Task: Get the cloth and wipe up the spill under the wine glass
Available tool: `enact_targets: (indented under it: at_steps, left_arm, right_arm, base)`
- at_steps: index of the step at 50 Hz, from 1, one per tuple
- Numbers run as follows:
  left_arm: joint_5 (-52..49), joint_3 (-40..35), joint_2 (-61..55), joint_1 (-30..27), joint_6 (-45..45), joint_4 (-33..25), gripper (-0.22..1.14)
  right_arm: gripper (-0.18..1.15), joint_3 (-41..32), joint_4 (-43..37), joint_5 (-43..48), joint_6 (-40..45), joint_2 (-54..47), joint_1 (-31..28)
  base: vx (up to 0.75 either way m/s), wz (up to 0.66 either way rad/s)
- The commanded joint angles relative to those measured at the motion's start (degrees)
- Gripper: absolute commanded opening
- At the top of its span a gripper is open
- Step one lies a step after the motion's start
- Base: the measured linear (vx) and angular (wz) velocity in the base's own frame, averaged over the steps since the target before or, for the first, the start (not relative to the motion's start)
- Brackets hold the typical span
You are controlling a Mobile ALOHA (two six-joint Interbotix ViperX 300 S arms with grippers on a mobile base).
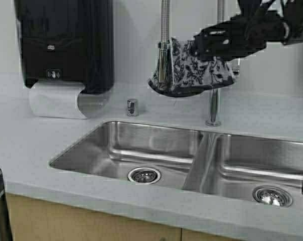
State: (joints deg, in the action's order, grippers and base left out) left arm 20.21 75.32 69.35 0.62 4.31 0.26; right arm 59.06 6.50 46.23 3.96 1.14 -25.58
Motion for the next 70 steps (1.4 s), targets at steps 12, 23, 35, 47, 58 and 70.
enact_targets:
  at_steps: [12, 23, 35, 47, 58, 70]
  left_arm:
    - [-0.4, -0.3, 0.2, -0.1, 0.0, -0.1, 0.02]
    - [-0.3, -0.2, 0.2, -0.1, 0.0, -0.1, 0.02]
    - [-0.4, -0.3, 0.2, -0.1, 0.0, -0.2, 0.02]
    - [-0.4, -0.2, 0.4, -0.1, 0.0, -0.1, 0.02]
    - [-0.4, -0.1, 1.1, -0.1, -0.2, -0.2, 0.02]
    - [-0.4, -0.1, 1.3, -0.1, -0.2, -0.2, 0.02]
  right_arm:
    - [1.04, -4.9, 1.0, 7.4, 1.0, -9.1, -0.3]
    - [1.04, -10.3, 0.8, 7.4, 0.6, -15.1, -0.3]
    - [1.03, -18.6, 0.2, 7.3, 0.5, -22.9, -0.3]
    - [1.03, -22.1, -1.8, 7.4, 0.5, -26.9, 1.5]
    - [0.99, -23.7, -1.8, 7.3, 0.5, -28.3, 2.8]
    - [0.54, -25.5, -1.8, 7.3, 0.5, -29.7, 2.9]
  base:
    - [0.14, 0.00]
    - [0.10, 0.01]
    - [0.07, 0.01]
    - [0.05, 0.00]
    - [0.03, 0.00]
    - [0.03, 0.00]
